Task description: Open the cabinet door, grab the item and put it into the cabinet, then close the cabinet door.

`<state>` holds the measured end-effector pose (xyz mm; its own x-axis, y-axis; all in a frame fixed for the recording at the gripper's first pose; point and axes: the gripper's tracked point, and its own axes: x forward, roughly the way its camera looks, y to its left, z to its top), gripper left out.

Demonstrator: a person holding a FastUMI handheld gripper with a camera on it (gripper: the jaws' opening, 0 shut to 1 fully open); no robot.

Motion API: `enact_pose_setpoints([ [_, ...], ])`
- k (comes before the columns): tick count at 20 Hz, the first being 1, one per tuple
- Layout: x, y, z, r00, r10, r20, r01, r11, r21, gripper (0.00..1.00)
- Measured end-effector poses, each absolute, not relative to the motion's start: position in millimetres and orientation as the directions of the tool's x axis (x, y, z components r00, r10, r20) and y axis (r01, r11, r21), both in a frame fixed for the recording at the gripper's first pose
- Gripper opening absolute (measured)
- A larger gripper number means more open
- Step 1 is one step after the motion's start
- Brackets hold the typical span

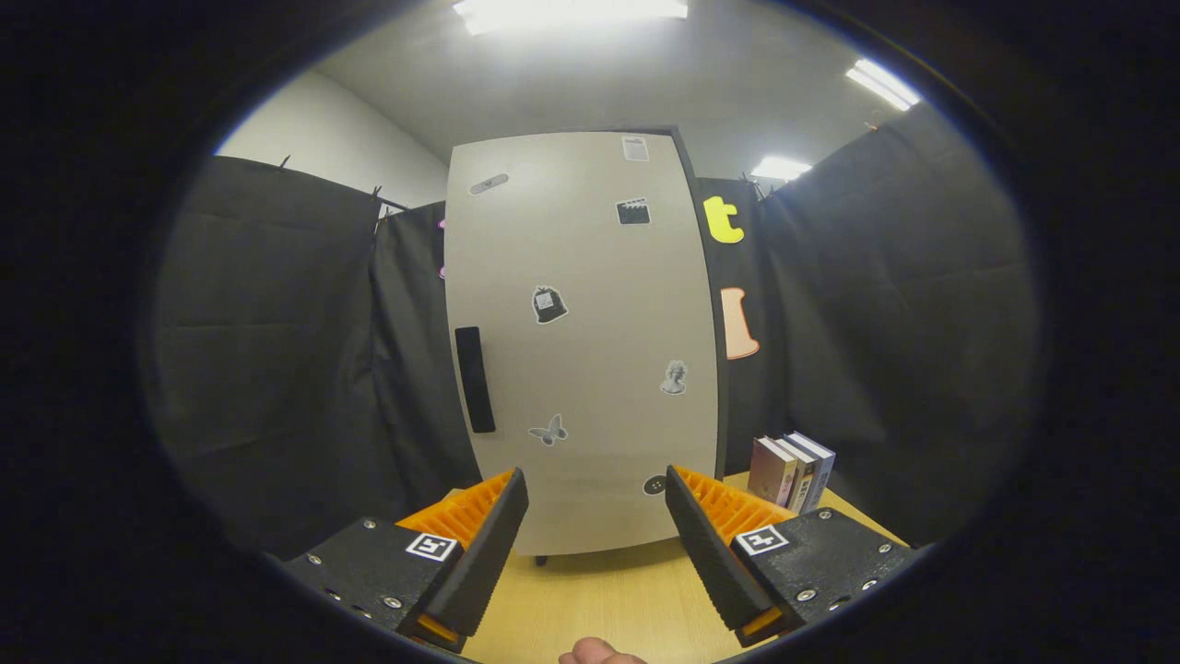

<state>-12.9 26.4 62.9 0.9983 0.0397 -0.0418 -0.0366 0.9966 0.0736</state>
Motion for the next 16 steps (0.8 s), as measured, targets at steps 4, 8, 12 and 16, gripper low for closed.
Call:
enact_pose_setpoints([
  [4, -11.4, 24.0, 63.8, 0.999, 0.038, -0.037, -0.036, 0.997, 0.068, 0.93],
  [8, -10.9, 24.2, 62.1, 0.998, 0.038, -0.043, -0.034, 0.997, 0.075, 0.94],
  [12, -11.8, 22.4, 59.4, 0.998, 0.033, -0.051, -0.03, 0.997, 0.069, 0.93],
  [16, -12.0, 21.5, 57.6, 0.998, 0.028, -0.06, -0.022, 0.996, 0.085, 0.93],
])
